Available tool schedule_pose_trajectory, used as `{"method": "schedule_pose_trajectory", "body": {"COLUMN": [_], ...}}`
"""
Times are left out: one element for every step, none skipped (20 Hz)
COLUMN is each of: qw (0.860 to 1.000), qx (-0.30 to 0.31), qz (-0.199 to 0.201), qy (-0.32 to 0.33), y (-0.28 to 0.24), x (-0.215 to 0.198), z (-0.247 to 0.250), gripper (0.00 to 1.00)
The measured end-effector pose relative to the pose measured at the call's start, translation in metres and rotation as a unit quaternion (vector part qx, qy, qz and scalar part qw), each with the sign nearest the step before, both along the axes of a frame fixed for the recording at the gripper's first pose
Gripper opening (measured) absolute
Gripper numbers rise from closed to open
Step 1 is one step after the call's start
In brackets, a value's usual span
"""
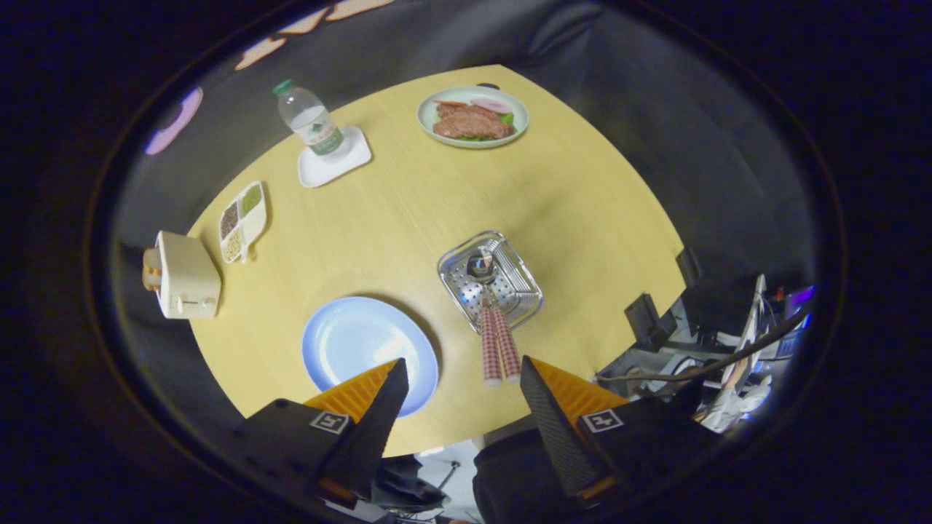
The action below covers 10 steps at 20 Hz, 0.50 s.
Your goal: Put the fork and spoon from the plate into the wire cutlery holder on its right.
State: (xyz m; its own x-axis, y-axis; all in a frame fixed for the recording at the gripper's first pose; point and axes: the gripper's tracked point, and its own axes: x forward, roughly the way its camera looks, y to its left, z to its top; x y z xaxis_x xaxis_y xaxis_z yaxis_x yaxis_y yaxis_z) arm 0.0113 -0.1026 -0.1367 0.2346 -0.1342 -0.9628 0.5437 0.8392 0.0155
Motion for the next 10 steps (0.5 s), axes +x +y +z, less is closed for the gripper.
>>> {"method": "schedule_pose_trajectory", "body": {"qw": [1.0,0.998,0.995,0.991,0.985,0.979,0.969,0.96,0.948,0.935], "qx": [-0.013,-0.028,-0.045,-0.061,-0.074,-0.082,-0.086,-0.09,-0.091,-0.093], "qz": [0.012,0.026,0.041,0.054,0.065,0.073,0.082,0.089,0.099,0.108], "qy": [-0.024,-0.051,-0.078,-0.106,-0.142,-0.175,-0.215,-0.25,-0.288,-0.325], "y": [0.001,0.003,0.004,0.007,0.01,0.013,0.018,0.021,0.024,0.027], "x": [0.004,0.007,0.009,0.01,0.015,0.019,0.025,0.03,0.036,0.043], "z": [0.007,0.016,0.024,0.033,0.041,0.051,0.059,0.068,0.076,0.086], "gripper": [0.99,0.99,0.99,0.99,0.99,0.98,0.98,0.98,0.98,0.98]}}
